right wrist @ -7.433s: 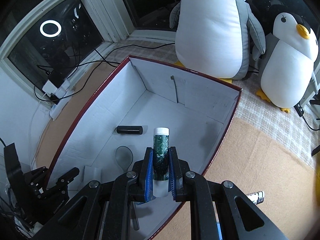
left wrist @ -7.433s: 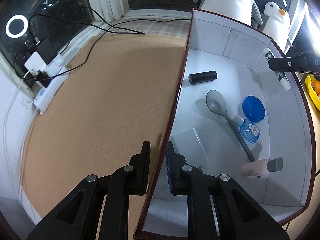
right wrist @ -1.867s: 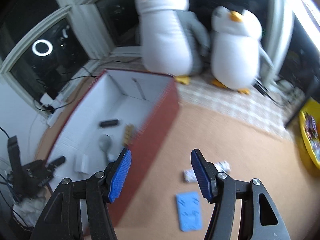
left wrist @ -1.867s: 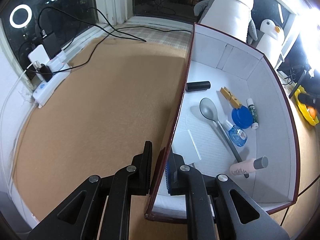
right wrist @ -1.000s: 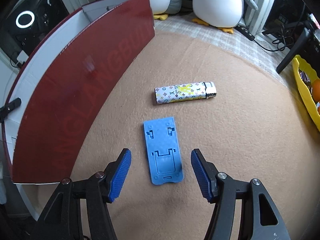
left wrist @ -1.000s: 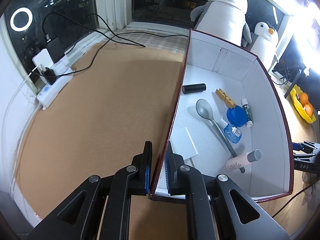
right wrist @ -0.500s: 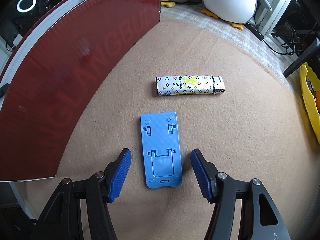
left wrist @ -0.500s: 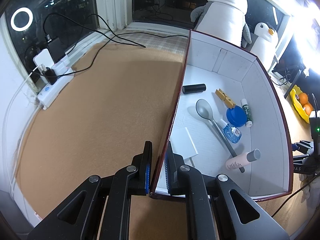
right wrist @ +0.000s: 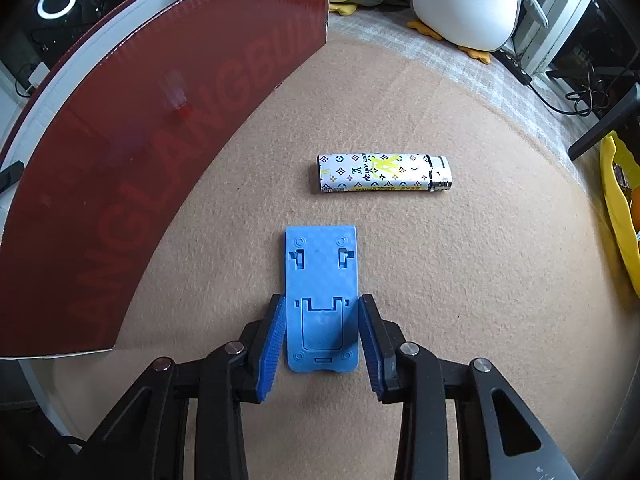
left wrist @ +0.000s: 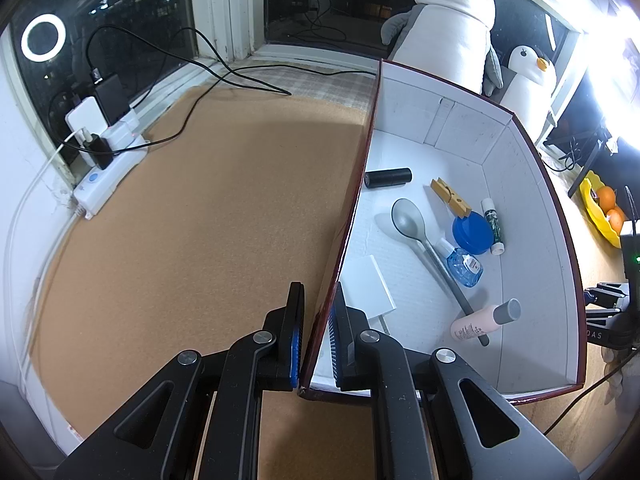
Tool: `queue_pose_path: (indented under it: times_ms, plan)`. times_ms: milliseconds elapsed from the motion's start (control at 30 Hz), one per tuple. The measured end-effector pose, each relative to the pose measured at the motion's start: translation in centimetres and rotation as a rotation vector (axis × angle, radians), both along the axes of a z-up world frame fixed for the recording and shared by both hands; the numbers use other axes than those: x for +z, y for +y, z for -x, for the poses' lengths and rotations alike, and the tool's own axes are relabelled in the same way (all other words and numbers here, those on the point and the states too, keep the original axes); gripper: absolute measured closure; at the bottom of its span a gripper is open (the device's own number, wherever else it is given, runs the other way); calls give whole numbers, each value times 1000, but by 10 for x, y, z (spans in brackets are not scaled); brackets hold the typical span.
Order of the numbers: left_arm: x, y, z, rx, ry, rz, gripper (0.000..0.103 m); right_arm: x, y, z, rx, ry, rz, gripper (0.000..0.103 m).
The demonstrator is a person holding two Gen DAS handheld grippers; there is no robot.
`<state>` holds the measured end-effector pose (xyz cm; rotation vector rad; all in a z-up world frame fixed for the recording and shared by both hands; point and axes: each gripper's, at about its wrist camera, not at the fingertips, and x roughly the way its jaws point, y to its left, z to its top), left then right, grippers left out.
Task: Organize rigid objects
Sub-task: 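Grasp the blue phone stand with the right gripper and lift it, then carry the blue stand over the box and release it with the right gripper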
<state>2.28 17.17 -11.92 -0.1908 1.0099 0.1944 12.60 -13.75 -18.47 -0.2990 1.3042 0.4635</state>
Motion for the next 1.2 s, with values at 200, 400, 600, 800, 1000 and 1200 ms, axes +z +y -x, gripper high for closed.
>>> queue_pose_path:
  times_ms: [200, 400, 600, 800, 1000, 1200]
  plan:
    - [0, -1, -1, 2, 0, 2, 92, 6, -9, 4, -24, 2, -31, 70]
    - [0, -1, -1, 2, 2, 2, 92, 27, -16, 6, -32, -31, -69, 70]
    - [-2, 0, -4, 2, 5, 4, 93, 49, -19, 2, -45, -80, -99, 70]
    - [-3, 1, -5, 2, 7, 4, 92, 69, -12, -7, -55, -124, -133, 70]
    - [-5, 2, -7, 3, 13, 5, 92, 100, -1, -21, -47, -172, -177, 70]
    - [-6, 2, -9, 5, 21, 5, 93, 116, 29, -40, 3, -196, -203, 70]
